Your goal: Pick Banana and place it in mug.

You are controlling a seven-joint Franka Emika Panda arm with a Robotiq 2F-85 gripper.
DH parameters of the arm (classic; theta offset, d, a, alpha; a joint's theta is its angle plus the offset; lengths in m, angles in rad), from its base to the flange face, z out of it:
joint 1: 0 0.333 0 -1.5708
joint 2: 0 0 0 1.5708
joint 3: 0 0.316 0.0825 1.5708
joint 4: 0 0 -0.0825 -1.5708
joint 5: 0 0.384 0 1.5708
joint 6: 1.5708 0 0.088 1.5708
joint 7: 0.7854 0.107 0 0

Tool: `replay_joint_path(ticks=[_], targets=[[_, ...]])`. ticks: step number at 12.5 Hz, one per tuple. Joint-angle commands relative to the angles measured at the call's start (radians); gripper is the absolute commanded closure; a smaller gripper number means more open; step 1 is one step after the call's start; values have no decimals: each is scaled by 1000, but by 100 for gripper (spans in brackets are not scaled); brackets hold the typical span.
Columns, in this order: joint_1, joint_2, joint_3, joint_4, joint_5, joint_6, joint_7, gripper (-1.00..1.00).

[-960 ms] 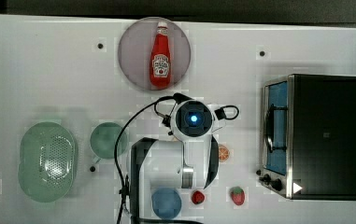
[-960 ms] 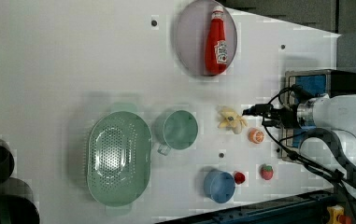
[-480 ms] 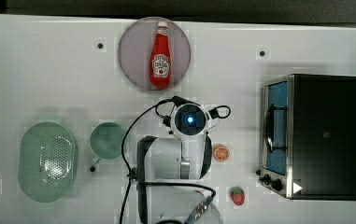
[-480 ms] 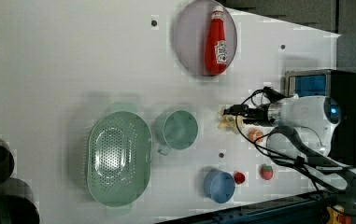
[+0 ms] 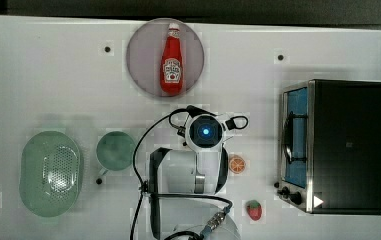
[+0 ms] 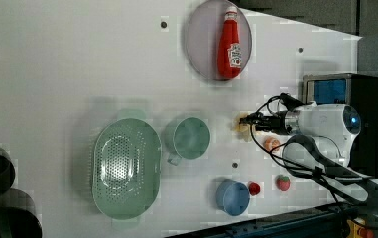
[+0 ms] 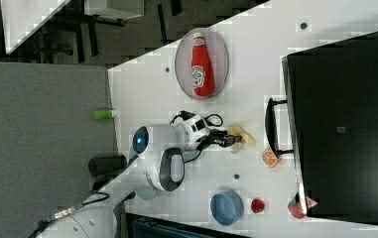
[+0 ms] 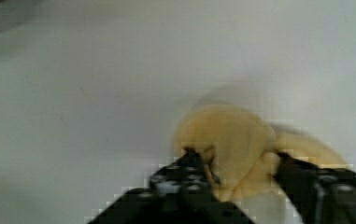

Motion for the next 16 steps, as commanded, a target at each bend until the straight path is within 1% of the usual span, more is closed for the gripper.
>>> replay_joint_path(ticks=[1, 3, 5, 7, 8, 10, 12, 13, 15, 16], targets=[[9, -13, 3, -10, -2, 28, -29, 37], [8, -72, 3, -9, -2, 19, -28, 37], [8, -173, 3, 3, -2, -68, -28, 37], [9, -303, 4, 61, -2, -301, -28, 37], [9, -407, 4, 133, -2, -525, -28, 37], [16, -504, 18, 223, -2, -680, -28, 37], [30, -569, 65, 262, -1, -759, -8, 37], [45, -593, 135, 264, 29, -833, 131, 37], [62, -587, 219, 260, 112, -839, 281, 37], [65, -576, 262, 260, 123, -831, 365, 37]])
